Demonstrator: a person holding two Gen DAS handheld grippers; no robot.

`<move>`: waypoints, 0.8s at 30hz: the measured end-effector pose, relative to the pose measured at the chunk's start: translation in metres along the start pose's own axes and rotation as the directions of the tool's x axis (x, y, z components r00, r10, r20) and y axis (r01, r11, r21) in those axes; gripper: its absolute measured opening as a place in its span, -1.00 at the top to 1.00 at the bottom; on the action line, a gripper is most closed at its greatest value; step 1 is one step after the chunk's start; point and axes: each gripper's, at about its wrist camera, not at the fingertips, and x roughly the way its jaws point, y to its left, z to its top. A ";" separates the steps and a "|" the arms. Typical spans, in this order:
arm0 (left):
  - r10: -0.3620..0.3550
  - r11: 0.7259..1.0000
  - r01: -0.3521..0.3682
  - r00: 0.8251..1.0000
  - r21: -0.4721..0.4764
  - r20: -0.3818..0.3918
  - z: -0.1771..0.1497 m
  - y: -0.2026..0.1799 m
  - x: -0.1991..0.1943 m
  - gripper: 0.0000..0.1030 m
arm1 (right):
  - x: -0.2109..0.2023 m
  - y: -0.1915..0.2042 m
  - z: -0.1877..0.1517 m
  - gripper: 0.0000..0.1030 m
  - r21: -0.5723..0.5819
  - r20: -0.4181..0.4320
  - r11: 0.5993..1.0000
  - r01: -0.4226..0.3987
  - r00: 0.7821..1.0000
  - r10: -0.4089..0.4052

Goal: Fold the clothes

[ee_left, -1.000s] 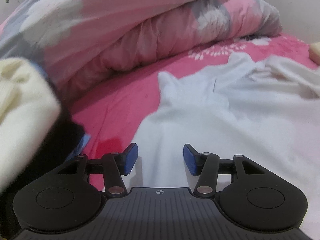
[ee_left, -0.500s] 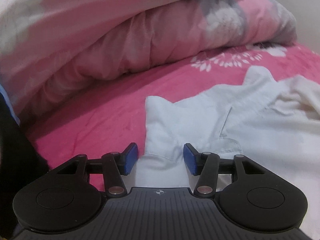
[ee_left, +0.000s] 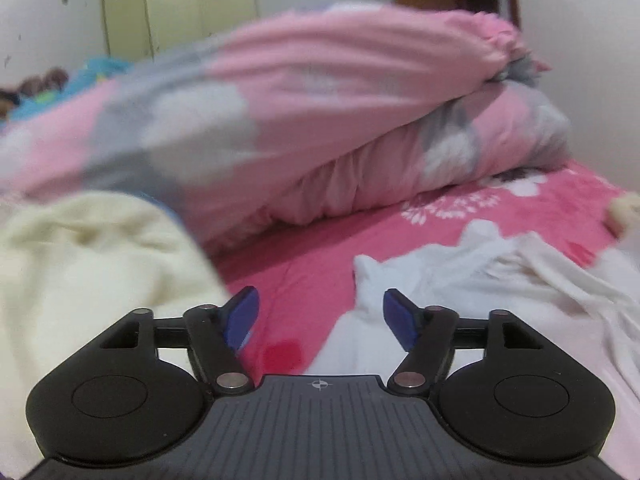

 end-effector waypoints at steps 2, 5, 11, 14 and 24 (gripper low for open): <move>-0.039 0.999 0.039 0.999 0.015 -0.006 -0.010 0.007 -0.045 -0.53 | -0.028 -0.004 -0.002 0.39 0.001 0.025 1.000 0.018 1.000 -0.018; -0.104 0.995 0.103 0.993 -0.009 -0.059 -0.034 0.018 -0.101 -0.53 | -0.052 -0.010 -0.015 0.39 0.005 0.014 0.999 0.033 0.999 -0.033; -0.111 0.991 0.098 0.981 -0.088 -0.159 -0.091 0.047 -0.189 -0.54 | -0.057 -0.016 -0.050 0.39 0.023 -0.074 1.000 0.008 0.997 -0.007; -0.154 0.977 0.109 0.956 -0.185 -0.250 -0.136 0.050 -0.199 -0.53 | -0.055 -0.018 -0.069 0.39 0.033 -0.117 0.999 -0.010 0.993 0.013; -0.387 0.912 0.294 0.847 -0.285 -0.365 -0.262 -0.042 -0.167 -0.18 | -0.051 -0.012 -0.092 0.39 -0.032 -0.192 0.999 0.038 0.980 -0.043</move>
